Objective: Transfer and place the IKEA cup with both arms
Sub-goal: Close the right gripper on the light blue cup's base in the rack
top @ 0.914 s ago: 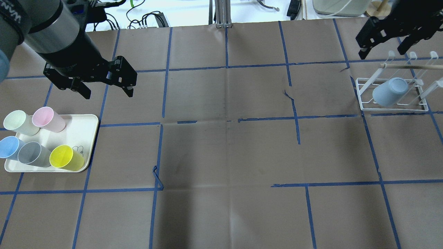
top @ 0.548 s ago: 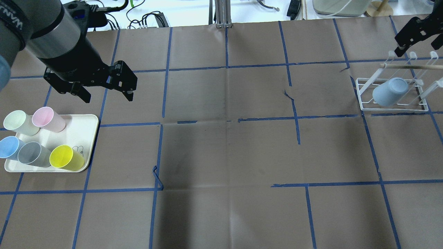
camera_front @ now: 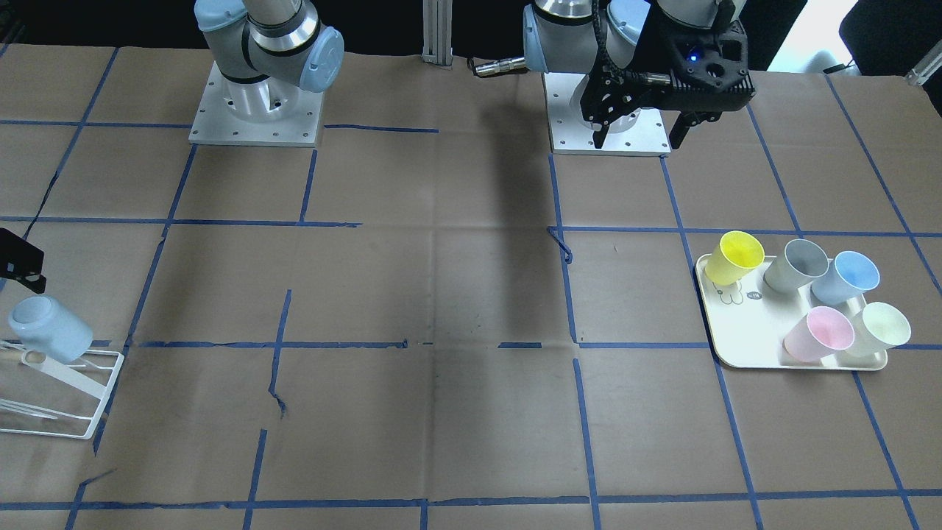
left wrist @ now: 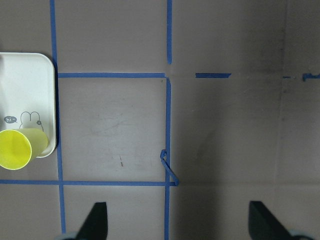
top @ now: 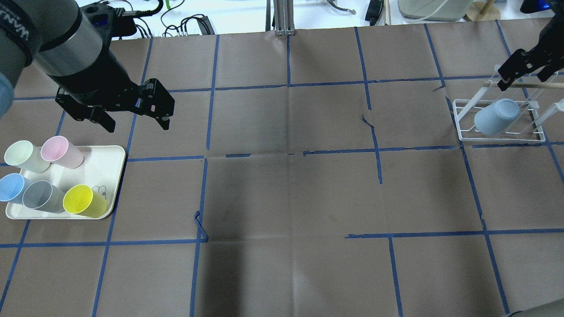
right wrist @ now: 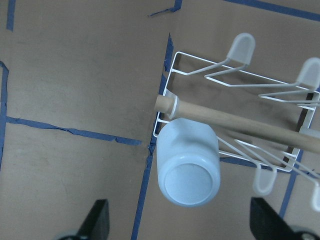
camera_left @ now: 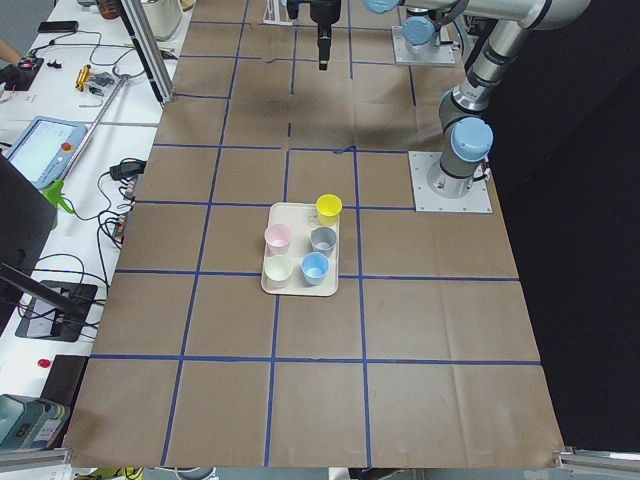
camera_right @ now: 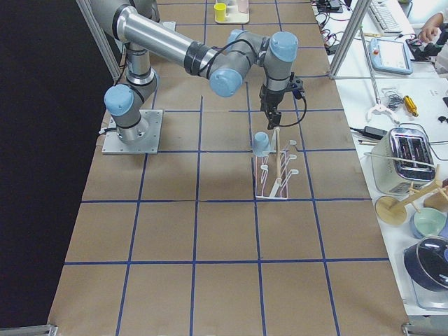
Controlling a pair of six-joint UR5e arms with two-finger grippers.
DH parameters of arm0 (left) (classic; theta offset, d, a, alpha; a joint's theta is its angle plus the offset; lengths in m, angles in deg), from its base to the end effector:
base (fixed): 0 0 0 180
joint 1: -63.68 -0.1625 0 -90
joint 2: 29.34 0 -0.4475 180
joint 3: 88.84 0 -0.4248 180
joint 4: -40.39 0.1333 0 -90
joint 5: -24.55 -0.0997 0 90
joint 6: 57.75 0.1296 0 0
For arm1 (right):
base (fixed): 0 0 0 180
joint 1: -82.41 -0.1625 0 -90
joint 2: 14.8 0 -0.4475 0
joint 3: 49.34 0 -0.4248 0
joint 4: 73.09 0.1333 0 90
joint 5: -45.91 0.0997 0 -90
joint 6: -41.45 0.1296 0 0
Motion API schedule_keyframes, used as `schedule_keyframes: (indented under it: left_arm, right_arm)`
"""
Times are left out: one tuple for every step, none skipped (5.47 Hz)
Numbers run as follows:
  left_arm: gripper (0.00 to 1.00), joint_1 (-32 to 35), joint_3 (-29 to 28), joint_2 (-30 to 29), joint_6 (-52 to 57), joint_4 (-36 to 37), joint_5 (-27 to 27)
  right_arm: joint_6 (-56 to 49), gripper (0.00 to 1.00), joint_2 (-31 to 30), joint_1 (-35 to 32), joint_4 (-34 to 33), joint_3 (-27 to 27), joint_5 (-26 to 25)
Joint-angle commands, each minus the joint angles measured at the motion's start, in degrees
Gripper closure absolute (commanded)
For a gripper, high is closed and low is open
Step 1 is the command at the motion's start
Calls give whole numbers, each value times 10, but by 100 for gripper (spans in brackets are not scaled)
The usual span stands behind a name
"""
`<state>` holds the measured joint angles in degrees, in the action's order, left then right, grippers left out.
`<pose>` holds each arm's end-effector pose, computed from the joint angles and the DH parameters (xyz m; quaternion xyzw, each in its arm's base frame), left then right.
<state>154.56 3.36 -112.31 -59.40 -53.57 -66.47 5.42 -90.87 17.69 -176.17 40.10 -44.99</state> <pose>-0.1382 -0.4681 0.5144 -0.0068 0.9999 -0.0078 0.0087 -0.1461 -0.6167 0.3685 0.0937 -0.9956 -0.0062 0.0055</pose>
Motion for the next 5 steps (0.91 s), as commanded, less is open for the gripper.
schedule_keyframes:
  left_arm:
    - [1, 0, 0, -1, 0, 1, 2]
    - [1, 0, 0, 0, -1, 1, 3]
    - [1, 0, 0, 0, 0, 1, 4]
    - [1, 0, 0, -1, 0, 1, 5]
    - [1, 0, 0, -1, 0, 1, 5]
  right_arm:
    - [7, 0, 9, 0, -106, 70, -3]
    - [8, 0, 18, 0, -143, 88, -6]
    - [7, 0, 23, 2, -145, 90, -10]
    - [8, 0, 24, 6, -145, 90, -21]
    - [6, 0, 28, 14, -144, 93, -22]
